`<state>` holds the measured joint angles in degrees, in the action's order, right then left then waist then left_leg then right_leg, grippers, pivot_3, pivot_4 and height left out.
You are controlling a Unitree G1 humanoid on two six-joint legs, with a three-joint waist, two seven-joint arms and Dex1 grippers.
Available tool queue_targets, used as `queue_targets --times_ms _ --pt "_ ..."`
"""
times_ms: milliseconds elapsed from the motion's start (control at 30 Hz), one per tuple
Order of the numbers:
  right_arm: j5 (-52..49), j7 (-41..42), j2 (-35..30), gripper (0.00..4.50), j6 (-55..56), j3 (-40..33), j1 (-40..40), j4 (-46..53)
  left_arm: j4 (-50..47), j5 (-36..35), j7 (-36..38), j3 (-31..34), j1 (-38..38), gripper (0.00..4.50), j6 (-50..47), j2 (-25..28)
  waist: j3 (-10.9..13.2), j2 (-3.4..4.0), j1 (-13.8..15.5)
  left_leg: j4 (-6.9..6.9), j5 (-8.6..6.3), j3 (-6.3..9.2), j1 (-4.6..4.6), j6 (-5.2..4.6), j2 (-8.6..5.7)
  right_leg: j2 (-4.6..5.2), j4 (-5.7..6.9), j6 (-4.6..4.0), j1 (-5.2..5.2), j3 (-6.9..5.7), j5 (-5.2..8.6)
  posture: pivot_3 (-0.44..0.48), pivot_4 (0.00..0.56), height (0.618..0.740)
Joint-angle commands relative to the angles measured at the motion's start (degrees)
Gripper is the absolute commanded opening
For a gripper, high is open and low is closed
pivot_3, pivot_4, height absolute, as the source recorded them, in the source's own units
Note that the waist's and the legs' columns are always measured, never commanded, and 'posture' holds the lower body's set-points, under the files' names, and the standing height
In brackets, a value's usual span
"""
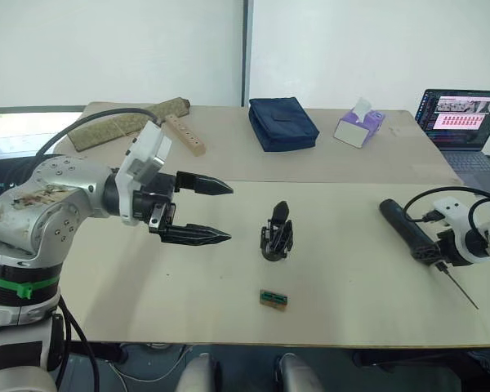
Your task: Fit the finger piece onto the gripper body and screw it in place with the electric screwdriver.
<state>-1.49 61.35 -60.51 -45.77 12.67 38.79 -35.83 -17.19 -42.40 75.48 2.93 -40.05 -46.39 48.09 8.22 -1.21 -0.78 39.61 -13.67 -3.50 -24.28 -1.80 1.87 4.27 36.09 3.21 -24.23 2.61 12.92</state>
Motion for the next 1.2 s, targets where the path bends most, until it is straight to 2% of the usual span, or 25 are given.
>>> queue_targets --times_ms 33,133,233,367,567,633,767,800,967,1200 --pt "-2.2 5.9 -3.9 1.91 -0.3 -1.8 -3.1 8.8 -0.6 0.7 0.6 -0.5 -0.3 4.5 2.2 1.1 0.0 0.07 0.1 0.0 0.0 0.01 -0.01 0.0 -0.01 0.01 0.0 0.0 -0.01 -0.01 0.0 0.0 0.15 0.738" --pt "-7.4 15.5 -11.6 1.91 -3.4 -2.5 -10.7 25.4 -0.6 2.5 1.8 -1.5 0.7 4.5 6.2 0.8 0.2 0.32 0.3 0.02 0.0 0.0 -0.03 0.0 -0.03 0.04 0.01 0.02 -0.01 -0.01 0.01 0.0 0.15 0.738" --pt "-9.4 17.4 -16.5 1.91 -1.3 -5.0 -18.9 35.1 -1.2 2.2 2.8 -1.4 2.1 4.5 7.2 1.6 0.3 0.48 0.3 -0.01 -0.01 -0.01 0.0 0.0 -0.01 0.04 0.02 0.07 0.0 0.0 0.05 0.0 0.15 0.738" --pt "-9.3 16.1 -18.6 1.91 1.0 -6.5 -26.5 40.4 -1.8 1.1 3.3 -2.2 2.4 4.5 7.4 1.2 0.3 0.43 0.2 0.09 0.0 -0.01 0.02 0.01 0.01 0.03 0.04 0.06 0.04 -0.03 0.06 0.0 0.15 0.738" --pt "-7.4 14.1 -17.5 1.91 2.0 -4.9 -27.3 39.7 -1.6 1.2 5.6 -4.5 1.1 4.5 8.9 0.0 0.3 0.42 0.1 0.11 0.0 -0.05 0.01 0.01 -0.01 0.05 0.03 0.06 0.02 0.01 0.07 0.0 0.15 0.738" --pt "-7.1 14.3 -17.6 2.95 1.8 -4.1 -27.4 39.6 -2.0 1.7 6.8 -5.3 1.1 4.5 10.0 -0.1 0.3 0.42 0.1 0.1 0.0 -0.05 0.01 0.01 0.0 0.03 0.03 0.05 0.01 0.01 0.08 0.0 0.15 0.738" --pt "-6.9 16.3 -18.5 4.29 0.7 -2.0 -26.7 40.7 -1.8 1.6 7.5 -6.5 -0.2 4.5 11.0 -1.1 0.3 0.41 0.1 0.12 0.0 -0.06 0.01 0.01 -0.01 0.04 0.03 0.05 0.02 0.01 0.08 0.0 0.15 0.738" --pt "-6.9 17.0 -18.6 4.46 0.1 -1.3 -26.1 41.2 -1.4 1.8 7.7 -6.7 -0.6 4.5 11.3 -1.4 0.3 0.41 0.2 0.13 0.0 -0.05 0.0 0.01 -0.01 0.05 0.03 0.05 0.02 0.02 0.08 0.0 0.15 0.738" --pt "-4.6 17.6 -17.9 4.46 -5.1 3.6 -21.4 43.5 -1.3 1.9 9.6 -8.3 -2.2 4.5 12.5 -1.9 0.3 0.41 0.1 0.14 0.0 -0.05 0.01 0.01 -0.01 0.05 0.04 0.05 0.01 0.02 0.08 0.0 0.15 0.738" --pt "-0.3 17.4 -14.7 4.46 -7.0 9.2 -15.9 39.5 -0.7 3.2 10.0 -9.8 -2.7 4.5 13.6 -3.2 0.3 0.41 0.1 0.16 0.0 -0.05 -0.01 0.01 -0.01 0.04 0.04 0.04 0.0 0.01 0.08 0.0 0.15 0.738"
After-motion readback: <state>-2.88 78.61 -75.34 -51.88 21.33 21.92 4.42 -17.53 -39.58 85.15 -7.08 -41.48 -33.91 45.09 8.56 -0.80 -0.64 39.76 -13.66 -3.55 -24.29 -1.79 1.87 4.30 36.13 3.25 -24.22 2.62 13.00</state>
